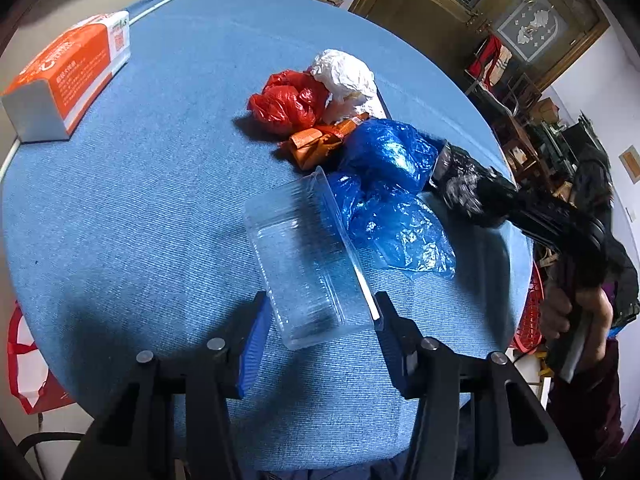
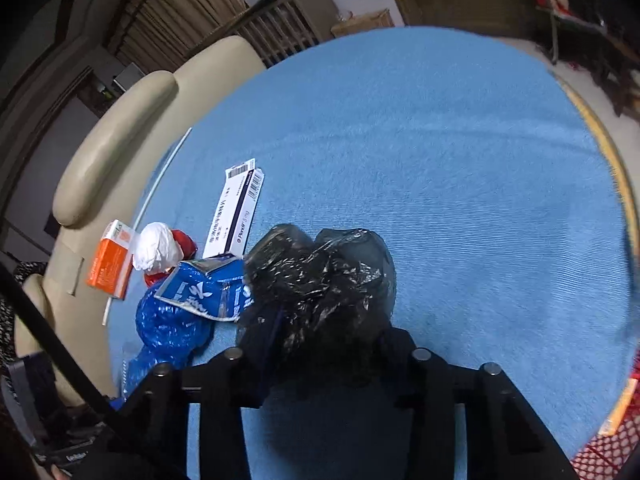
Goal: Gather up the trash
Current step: 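Grasp the black plastic bag with right gripper while left grasps clear plastic tray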
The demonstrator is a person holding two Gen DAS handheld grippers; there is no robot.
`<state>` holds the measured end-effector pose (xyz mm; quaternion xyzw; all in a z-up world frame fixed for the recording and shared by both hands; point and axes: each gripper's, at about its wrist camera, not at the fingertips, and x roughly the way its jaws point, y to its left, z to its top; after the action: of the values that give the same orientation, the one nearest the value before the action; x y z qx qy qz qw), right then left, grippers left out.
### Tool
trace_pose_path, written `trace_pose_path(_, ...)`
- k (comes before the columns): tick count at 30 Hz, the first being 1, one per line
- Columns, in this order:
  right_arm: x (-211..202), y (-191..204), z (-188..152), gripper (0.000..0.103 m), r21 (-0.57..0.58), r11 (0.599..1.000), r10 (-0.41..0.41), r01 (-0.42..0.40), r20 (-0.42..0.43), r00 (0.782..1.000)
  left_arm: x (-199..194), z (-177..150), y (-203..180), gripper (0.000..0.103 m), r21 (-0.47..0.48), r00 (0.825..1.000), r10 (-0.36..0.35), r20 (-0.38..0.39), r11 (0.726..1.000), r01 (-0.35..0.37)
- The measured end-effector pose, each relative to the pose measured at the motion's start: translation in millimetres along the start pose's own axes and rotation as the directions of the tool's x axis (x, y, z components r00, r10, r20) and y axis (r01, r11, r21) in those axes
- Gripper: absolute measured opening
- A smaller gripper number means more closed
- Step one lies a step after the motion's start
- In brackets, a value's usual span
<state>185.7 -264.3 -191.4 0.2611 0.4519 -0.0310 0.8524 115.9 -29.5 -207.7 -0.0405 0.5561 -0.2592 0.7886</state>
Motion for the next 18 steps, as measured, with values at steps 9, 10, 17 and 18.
trace_pose_path(9, -59.5, -6.7, -36.2, 0.032, 0.006, 0.998, 0.062, -0.063, 0.093, 0.994, -36.8, -11.8, 6.2, 0.051, 0.007, 0.995, 0.053, 0.085, 0.999, -0.054)
trace_pose_path(10, -65.9, -9.9, -39.9, 0.032, 0.019, 0.997, 0.072, -0.075, 0.104, 0.992, -43.3, -12.8, 5.1, 0.051, 0.013, 0.993, 0.061, 0.101, 0.998, -0.063)
trace_pose_path(17, -108.1, -27.8, -59.5, 0.032, 0.097, 0.976, 0.176, -0.193, 0.163, 0.971, -85.5, -15.5, -22.7, 0.051, 0.094, 0.974, 0.063, 0.220, 0.992, -0.085)
trace_pose_path(18, -114.3, -27.0, -62.3, 0.032, 0.096, 0.975, 0.179, -0.198, 0.176, 0.968, -90.4, -15.7, -29.3, 0.051, 0.117, 0.970, 0.056, 0.235, 0.989, -0.086)
